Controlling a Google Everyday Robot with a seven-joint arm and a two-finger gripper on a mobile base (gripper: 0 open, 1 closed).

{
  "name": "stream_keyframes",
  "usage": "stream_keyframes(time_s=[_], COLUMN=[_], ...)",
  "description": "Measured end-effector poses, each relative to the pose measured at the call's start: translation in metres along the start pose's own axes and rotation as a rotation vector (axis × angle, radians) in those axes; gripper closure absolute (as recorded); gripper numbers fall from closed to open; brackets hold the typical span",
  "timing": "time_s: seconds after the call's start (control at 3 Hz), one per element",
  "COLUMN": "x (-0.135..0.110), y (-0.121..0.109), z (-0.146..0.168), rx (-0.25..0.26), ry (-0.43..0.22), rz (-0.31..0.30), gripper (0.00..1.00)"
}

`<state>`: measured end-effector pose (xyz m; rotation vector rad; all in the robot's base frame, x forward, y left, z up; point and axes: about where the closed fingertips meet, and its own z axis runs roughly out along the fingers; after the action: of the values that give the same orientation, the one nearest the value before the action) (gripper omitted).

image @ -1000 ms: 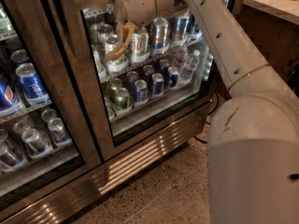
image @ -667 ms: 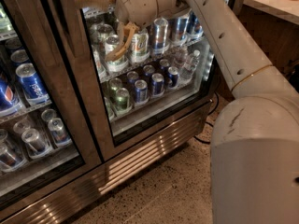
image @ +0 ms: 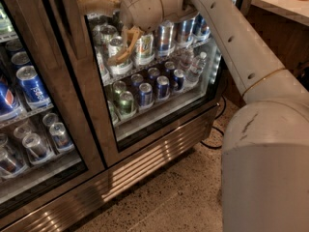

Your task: Open right fridge door

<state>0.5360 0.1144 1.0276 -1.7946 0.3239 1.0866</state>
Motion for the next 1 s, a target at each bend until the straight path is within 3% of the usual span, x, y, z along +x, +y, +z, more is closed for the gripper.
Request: stream_keyframes(time_s=[0.67, 1.0], x=[0.0092, 0.0122], y=[0.0022, 0.0042], z=[0.0009, 0.0013], rx=[0.013, 0.018], ry=[0.022, 0.031], rz=[0.024, 0.033], gripper=[0.25, 0.07])
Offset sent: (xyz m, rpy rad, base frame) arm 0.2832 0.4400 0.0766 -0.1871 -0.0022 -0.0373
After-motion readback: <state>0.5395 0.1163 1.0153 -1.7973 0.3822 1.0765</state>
